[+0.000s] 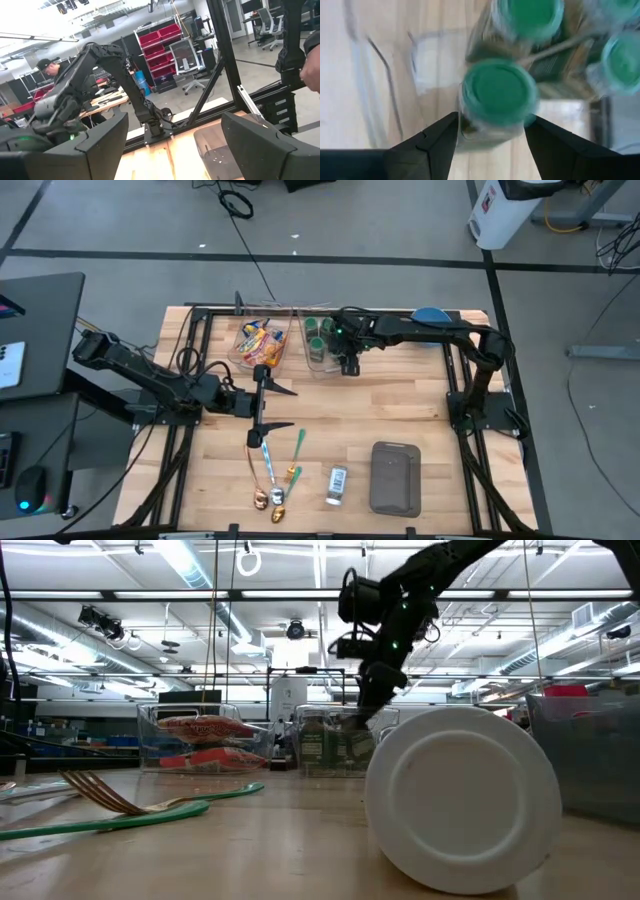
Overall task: Pick & Place Food Item
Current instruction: Put the green spice bottle into the right transparent bin, then put the white spice bottle into the right transparent bin
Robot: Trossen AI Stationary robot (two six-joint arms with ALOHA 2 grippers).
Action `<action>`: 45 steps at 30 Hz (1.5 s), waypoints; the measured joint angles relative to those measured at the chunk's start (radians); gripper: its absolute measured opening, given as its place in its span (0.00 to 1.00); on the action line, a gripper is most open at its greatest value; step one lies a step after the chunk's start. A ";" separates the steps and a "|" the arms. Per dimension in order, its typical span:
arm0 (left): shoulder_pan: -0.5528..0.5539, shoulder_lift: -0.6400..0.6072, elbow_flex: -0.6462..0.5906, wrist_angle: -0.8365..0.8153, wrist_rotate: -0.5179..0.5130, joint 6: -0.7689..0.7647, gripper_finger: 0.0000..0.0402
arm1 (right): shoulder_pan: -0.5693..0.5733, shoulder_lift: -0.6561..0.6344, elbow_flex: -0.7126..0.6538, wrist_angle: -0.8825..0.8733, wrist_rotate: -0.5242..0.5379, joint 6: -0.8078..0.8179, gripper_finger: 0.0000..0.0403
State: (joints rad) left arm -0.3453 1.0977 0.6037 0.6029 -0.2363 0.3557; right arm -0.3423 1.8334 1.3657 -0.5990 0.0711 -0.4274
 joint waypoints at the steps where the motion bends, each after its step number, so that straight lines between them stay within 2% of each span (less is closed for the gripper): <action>1: 0.000 0.000 0.000 0.000 0.000 0.000 0.81 | 0.005 -0.005 0.014 -0.008 -0.001 0.000 0.59; 8: 0.000 0.000 0.000 0.002 0.000 -0.003 0.81 | 0.045 -0.010 0.131 -0.082 0.000 0.001 0.59; 16: 0.000 0.000 0.000 0.002 0.000 -0.005 0.81 | 0.083 -0.010 0.185 -0.124 -0.004 0.003 0.59; 18: 0.000 0.000 0.000 0.002 0.000 -0.005 0.81 | 0.089 -0.010 0.185 -0.136 -0.041 0.010 0.59; 22: 0.000 0.000 0.000 0.002 0.000 -0.005 0.81 | 0.103 -0.010 0.178 -0.094 -0.196 0.043 0.59; 25: 0.000 0.000 0.000 0.002 0.000 -0.005 0.81 | 0.131 -0.010 0.144 0.037 -0.300 0.061 0.58; 30: -0.001 0.000 0.000 0.002 0.000 -0.005 0.81 | 0.186 -0.010 0.044 0.377 -0.370 0.078 0.54; 38: -0.002 0.000 0.000 -0.001 0.000 -0.005 0.81 | 0.241 -0.010 -0.182 1.034 -0.438 0.200 0.48; 45: -0.002 0.000 0.000 -0.014 0.000 -0.056 0.81 | 0.273 -0.038 -0.437 1.527 -0.428 0.312 0.48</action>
State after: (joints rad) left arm -0.3473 1.0978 0.6037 0.5885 -0.2359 0.2998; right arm -0.0690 1.7951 0.9288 0.9283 -0.3573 -0.1154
